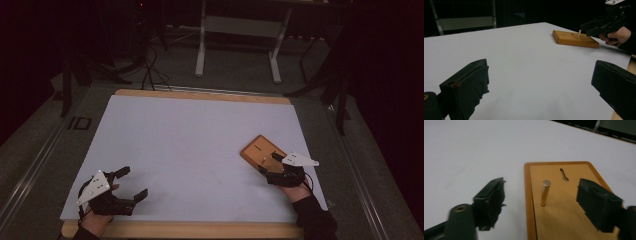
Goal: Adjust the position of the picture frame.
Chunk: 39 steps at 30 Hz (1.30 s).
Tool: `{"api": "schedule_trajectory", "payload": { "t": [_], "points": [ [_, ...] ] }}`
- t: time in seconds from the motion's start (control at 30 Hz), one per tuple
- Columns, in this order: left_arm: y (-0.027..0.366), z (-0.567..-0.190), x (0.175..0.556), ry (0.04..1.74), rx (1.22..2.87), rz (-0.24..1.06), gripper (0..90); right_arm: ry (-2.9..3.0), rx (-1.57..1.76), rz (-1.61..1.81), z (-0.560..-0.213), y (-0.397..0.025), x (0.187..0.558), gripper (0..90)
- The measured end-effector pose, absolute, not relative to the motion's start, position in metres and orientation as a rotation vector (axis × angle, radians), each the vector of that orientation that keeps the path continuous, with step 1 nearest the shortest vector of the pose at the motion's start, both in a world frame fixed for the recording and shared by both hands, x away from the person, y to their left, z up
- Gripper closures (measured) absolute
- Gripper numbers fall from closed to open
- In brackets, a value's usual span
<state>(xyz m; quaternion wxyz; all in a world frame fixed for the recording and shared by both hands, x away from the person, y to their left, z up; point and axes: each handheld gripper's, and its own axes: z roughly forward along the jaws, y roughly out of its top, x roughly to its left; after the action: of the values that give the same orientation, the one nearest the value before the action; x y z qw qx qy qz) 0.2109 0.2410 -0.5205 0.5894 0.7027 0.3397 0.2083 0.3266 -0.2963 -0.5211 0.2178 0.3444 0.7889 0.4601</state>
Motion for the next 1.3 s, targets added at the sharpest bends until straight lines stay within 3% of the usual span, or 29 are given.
{"api": "schedule_trajectory", "payload": {
  "t": [0.17, 0.43, 0.7, 0.83, 0.93, 1.3],
  "points": [
    [0.241, -0.521, 0.211, 0.791, 1.635, 0.482, 1.5, 2.174, 0.976, 1.225, -0.528, -0.295, 0.332, 41.5],
    [0.241, -0.522, 0.212, 0.792, 1.639, 0.48, 1.5, 2.163, 0.984, 1.261, -0.533, -0.297, 0.336, 59.7],
    [0.24, -0.522, 0.213, 0.795, 1.638, 0.478, 1.5, 2.207, 0.945, 1.224, -0.536, -0.29, 0.338, 69.7],
    [0.24, -0.522, 0.213, 0.792, 1.641, 0.479, 1.5, 2.232, 0.949, 1.225, -0.537, -0.29, 0.34, 79.6],
    [0.24, -0.522, 0.213, 0.793, 1.64, 0.48, 1.5, 2.236, 0.954, 1.202, -0.538, -0.289, 0.341, 83.7],
    [0.241, -0.522, 0.213, 0.793, 1.642, 0.482, 1.5, 2.234, 0.984, 1.254, -0.534, -0.295, 0.342, 85.0]
  ]
}}
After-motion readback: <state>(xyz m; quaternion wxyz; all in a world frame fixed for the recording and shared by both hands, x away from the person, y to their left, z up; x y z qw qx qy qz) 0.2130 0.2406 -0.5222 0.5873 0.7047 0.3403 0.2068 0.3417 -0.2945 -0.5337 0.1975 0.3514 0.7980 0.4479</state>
